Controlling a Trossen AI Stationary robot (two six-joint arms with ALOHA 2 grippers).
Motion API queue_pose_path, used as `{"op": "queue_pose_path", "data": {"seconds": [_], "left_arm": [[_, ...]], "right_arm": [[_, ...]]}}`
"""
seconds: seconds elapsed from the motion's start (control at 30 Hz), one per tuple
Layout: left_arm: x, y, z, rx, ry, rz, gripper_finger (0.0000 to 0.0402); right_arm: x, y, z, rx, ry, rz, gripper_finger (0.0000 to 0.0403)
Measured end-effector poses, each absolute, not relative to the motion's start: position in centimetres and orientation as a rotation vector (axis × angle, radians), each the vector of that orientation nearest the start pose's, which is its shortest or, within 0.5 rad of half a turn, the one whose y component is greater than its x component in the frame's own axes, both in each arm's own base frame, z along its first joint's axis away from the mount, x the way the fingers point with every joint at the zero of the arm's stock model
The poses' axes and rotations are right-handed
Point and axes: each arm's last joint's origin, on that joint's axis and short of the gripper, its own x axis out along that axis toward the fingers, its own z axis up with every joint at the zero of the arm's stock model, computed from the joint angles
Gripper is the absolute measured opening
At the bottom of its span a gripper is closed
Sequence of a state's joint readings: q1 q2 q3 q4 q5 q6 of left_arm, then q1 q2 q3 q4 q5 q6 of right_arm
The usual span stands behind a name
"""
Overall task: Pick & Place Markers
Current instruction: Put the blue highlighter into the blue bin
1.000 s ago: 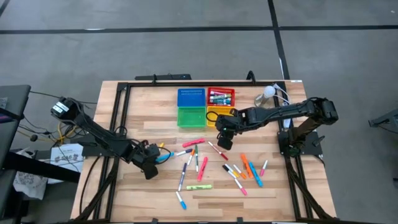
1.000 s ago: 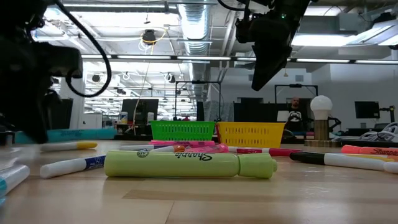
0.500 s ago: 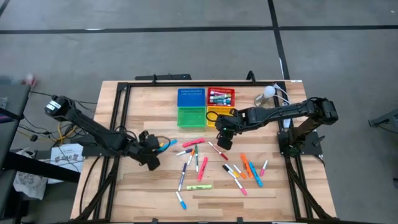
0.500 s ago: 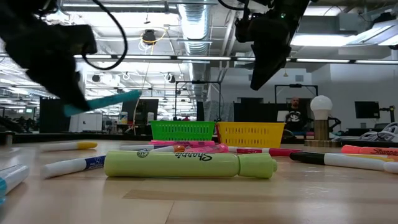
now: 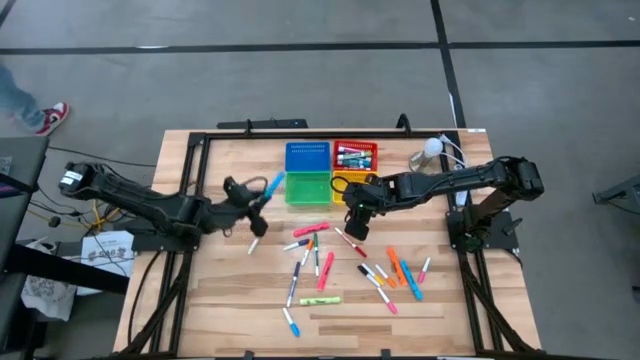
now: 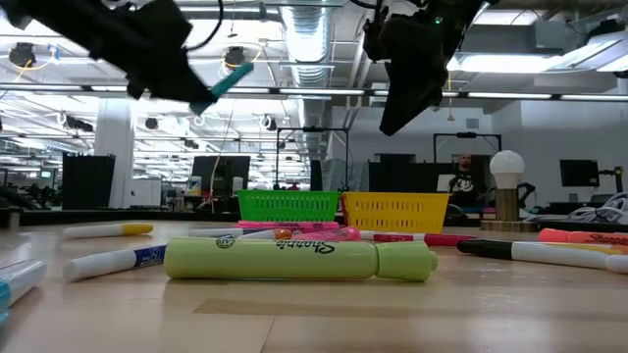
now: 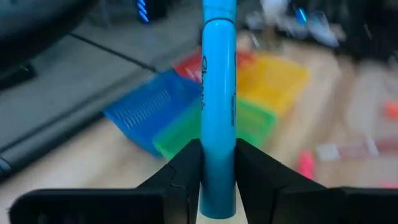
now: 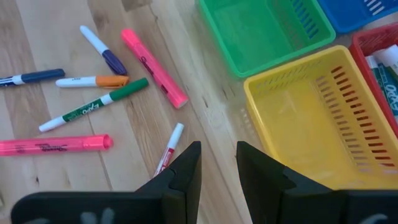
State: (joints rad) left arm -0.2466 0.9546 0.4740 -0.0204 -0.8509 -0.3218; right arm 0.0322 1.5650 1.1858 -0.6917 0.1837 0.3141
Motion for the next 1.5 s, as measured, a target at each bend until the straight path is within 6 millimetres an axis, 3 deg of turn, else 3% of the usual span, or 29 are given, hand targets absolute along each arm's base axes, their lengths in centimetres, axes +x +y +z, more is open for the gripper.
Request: {"op": "queue_pose_path", "data": {"seconds": [0.13, 0.23, 0.4, 0.7, 1.0, 1.27, 1.5], "left_arm": [[19.2, -1.1, 23.3, -0.057, 0.219, 0.696, 0.0085], [19.4, -0.3, 23.8, -0.08, 0.199, 0.598, 0.0085], [19.6, 0.5, 23.9, -0.127, 0.214, 0.466, 0.0085], [19.6, 1.5, 23.8, -0.095, 0.232, 0.443, 0.0085], [19.4, 4.6, 24.1, -0.161, 0.208, 0.4, 0.0085], [18.9, 9.2, 26.9, -0.059, 0.138, 0.44, 0.0085], [18.9, 14.1, 27.7, 0.003, 0.179, 0.521, 0.0085]], "right_arm": [[31.5, 0.5, 24.8, 0.169, 1.028, -0.302, 0.0091], [31.5, 0.4, 24.8, 0.168, 1.027, -0.304, 0.0091], [31.5, 0.4, 24.8, 0.161, 1.03, -0.301, 0.0091], [31.6, 0.5, 24.9, 0.206, 1.011, -0.321, 0.0091], [32.3, 0.0, 25.4, 0.196, 0.907, -0.363, 0.0091], [32.7, -3.4, 26.1, -0.095, 0.846, -0.534, 0.0091], [32.8, -8.0, 26.8, -0.04, 0.754, -0.578, 0.0091]]}}
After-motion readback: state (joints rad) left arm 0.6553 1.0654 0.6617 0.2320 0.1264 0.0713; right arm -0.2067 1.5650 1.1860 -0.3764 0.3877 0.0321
